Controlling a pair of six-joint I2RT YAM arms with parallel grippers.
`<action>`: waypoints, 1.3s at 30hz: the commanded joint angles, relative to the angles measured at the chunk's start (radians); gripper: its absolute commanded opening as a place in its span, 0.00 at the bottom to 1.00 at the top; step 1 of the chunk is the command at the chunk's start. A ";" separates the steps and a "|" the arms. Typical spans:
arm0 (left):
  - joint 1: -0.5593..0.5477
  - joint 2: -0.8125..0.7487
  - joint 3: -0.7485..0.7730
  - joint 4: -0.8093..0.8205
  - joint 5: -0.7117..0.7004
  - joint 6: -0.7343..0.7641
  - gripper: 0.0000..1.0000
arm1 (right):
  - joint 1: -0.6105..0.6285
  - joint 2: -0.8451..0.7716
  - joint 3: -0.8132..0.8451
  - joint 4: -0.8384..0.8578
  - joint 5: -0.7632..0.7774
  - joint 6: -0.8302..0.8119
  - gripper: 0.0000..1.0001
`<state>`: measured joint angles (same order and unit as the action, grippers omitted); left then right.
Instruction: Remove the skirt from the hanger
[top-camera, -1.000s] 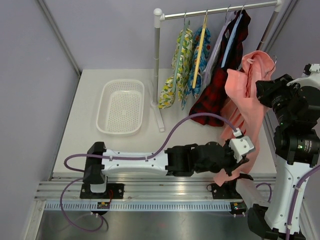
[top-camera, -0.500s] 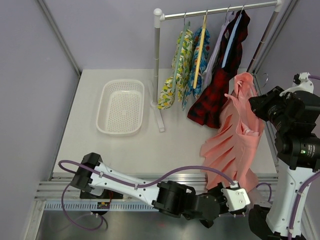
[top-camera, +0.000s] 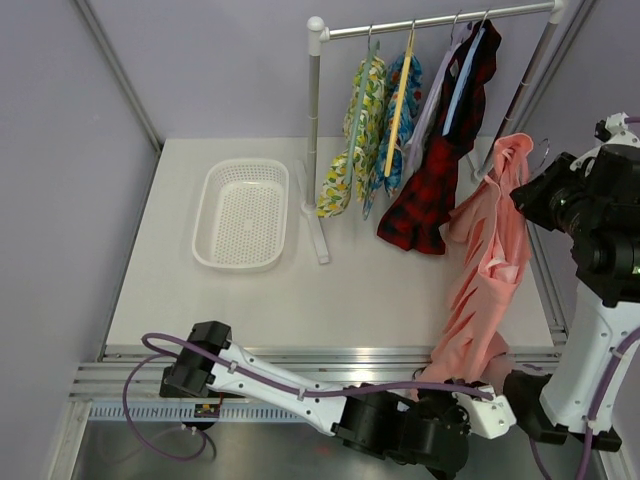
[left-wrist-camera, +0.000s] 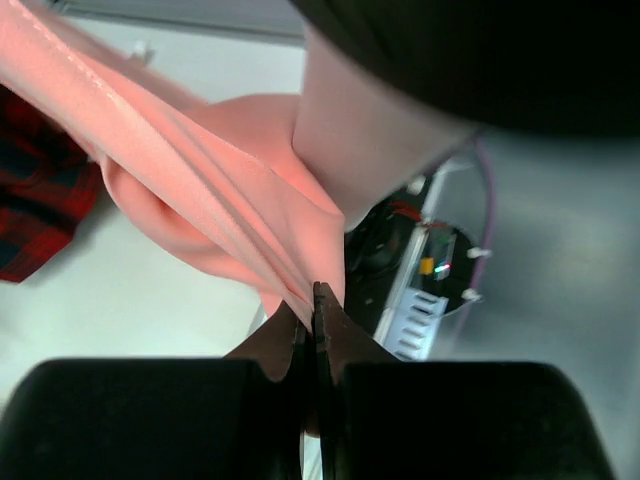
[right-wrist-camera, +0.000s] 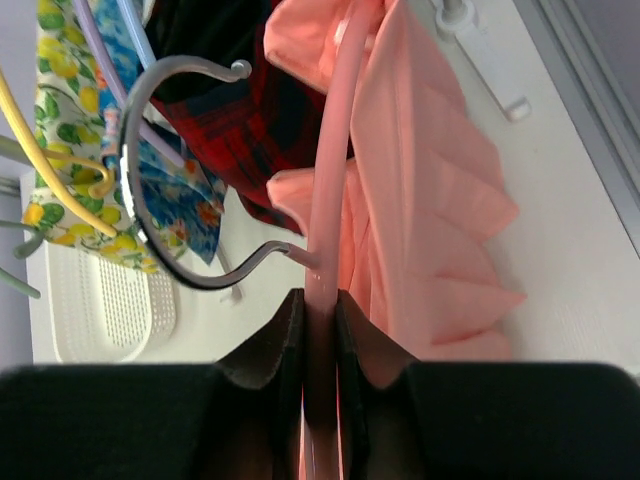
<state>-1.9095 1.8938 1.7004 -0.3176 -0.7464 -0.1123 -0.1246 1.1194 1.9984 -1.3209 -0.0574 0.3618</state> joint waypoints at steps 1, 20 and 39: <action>-0.168 0.054 -0.100 -0.206 0.199 -0.053 0.00 | -0.012 0.166 0.236 0.464 0.116 -0.023 0.00; -0.292 0.056 -0.062 -0.416 0.053 -0.223 0.00 | -0.018 0.537 0.694 0.454 0.111 0.009 0.00; -0.254 -0.212 0.030 -0.571 -0.361 -0.499 0.99 | -0.090 0.355 0.453 0.488 -0.012 0.063 0.00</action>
<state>-2.1143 1.8553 1.6928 -1.0653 -1.0019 -0.7071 -0.2161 1.6234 2.4775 -1.0904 -0.0738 0.4156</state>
